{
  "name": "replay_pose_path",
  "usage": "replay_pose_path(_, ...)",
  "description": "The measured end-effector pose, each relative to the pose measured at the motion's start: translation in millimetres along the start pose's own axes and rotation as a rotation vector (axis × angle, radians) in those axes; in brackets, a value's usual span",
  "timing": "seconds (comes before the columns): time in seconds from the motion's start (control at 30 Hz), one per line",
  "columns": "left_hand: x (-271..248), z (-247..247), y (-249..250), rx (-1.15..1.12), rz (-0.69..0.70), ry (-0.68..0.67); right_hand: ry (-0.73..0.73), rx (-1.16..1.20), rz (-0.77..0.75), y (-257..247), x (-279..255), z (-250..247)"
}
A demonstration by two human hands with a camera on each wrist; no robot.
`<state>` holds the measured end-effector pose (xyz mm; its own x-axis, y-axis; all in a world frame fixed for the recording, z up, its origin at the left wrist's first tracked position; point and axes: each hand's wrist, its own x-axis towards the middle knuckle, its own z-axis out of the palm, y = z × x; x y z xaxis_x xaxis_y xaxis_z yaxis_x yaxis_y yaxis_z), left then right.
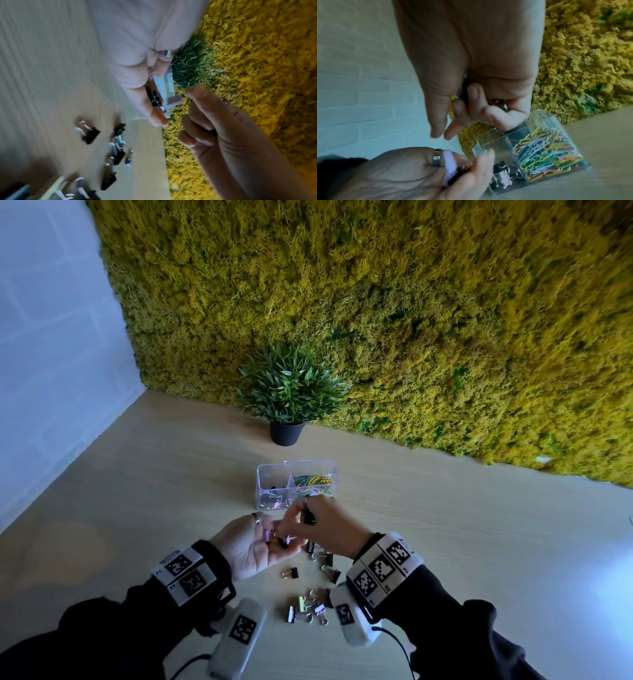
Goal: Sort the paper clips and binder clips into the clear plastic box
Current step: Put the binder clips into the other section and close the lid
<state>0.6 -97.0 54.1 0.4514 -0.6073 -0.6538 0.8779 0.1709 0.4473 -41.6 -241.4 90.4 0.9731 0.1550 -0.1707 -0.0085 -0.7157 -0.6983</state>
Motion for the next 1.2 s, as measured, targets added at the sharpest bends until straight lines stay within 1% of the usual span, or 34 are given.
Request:
replay_pose_path(0.03, 0.0, 3.4, 2.8, -0.027, 0.007, -0.008, 0.054, 0.02, -0.002, 1.4, 4.3, -0.9)
replay_pose_path(0.1, -1.1, 7.2, 11.2, -0.067, 0.033, -0.011, 0.219, 0.005, 0.01, 9.7, 13.8, -9.6)
replay_pose_path(0.13, -2.5, 8.7, 16.0, -0.083, 0.046, -0.018, 0.287, -0.043, 0.036, 15.9, 19.3, -17.4)
replay_pose_path(0.17, -3.1, 10.0, 20.8, -0.097, 0.055, -0.025, 0.318, -0.117, 0.075, 21.4, 24.7, -25.9)
replay_pose_path(0.2, -4.0, 11.5, 25.2, -0.123, 0.062, -0.036, 0.303, -0.2, 0.13, 26.0, 29.9, -34.2)
replay_pose_path(0.3, -3.4, 17.3, 37.6, -0.166, 0.092, -0.049, 0.111, -0.462, 0.304, 32.7, 47.2, -49.9)
replay_pose_path(0.37, -1.4, 20.7, 45.6, -0.176, 0.113, -0.055, 0.033, -0.641, 0.34, 32.6, 57.9, -52.4)
replay_pose_path(0.4, 1.0, 21.3, 49.1, -0.191, 0.118, -0.06, 0.025, -0.691, 0.337, 32.4, 61.0, -52.9)
replay_pose_path(0.5, 12.7, 19.9, 57.2, -0.301, 0.142, -0.023, 0.071, -0.674, 0.331, 36.5, 61.1, -50.9)
replay_pose_path(0.6, 20.6, 19.1, 61.1, -0.391, 0.172, 0.016, 0.143, -0.649, 0.295, 41.0, 51.8, -47.5)
replay_pose_path(0.67, 23.9, 18.1, 61.7, -0.418, 0.182, 0.008, 0.183, -0.646, 0.273, 44.8, 46.5, -44.7)
replay_pose_path(0.73, 23.0, 17.1, 62.5, -0.367, 0.185, -0.004, 0.206, -0.657, 0.264, 47.7, 43.1, -42.3)
replay_pose_path(0.83, 14.5, 13.4, 64.3, -0.261, 0.179, -0.067, 0.224, -0.656, 0.257, 49.4, 40.8, -39.4)
replay_pose_path(0.87, 11.4, 12.3, 65.4, -0.216, 0.192, -0.068, 0.226, -0.648, 0.257, 49.7, 40.4, -38.6)
replay_pose_path(0.93, 5.7, 10.0, 66.7, -0.051, 0.278, 0.001, 0.231, -0.639, 0.259, 49.8, 38.7, -36.9)
replay_pose_path(0.97, 4.7, 8.7, 66.8, 0.065, 0.353, 0.061, 0.238, -0.637, 0.256, 49.9, 37.3, -36.1)
replay_pose_path(1.03, 5.6, 5.5, 66.2, 0.34, 0.534, 0.216, 0.249, -0.631, 0.256, 49.6, 34.9, -34.7)
replay_pose_path(1.1, 10.0, 1.9, 66.8, 0.718, 0.664, 0.342, 0.252, -0.62, 0.26, 47.9, 32.9, -34.5)
replay_pose_path(1.13, 13.9, 0.9, 67.0, 0.927, 0.68, 0.356, 0.251, -0.616, 0.261, 47.7, 32.5, -34.2)
replay_pose_path(1.17, 20.0, -2.3, 66.6, 1.115, 0.67, 0.344, 0.253, -0.615, 0.261, 47.6, 32.0, -33.9)
replay_pose_path(1.2, 24.6, -2.6, 65.6, 1.254, 0.662, 0.319, 0.253, -0.613, 0.26, 47.4, 31.4, -33.4)
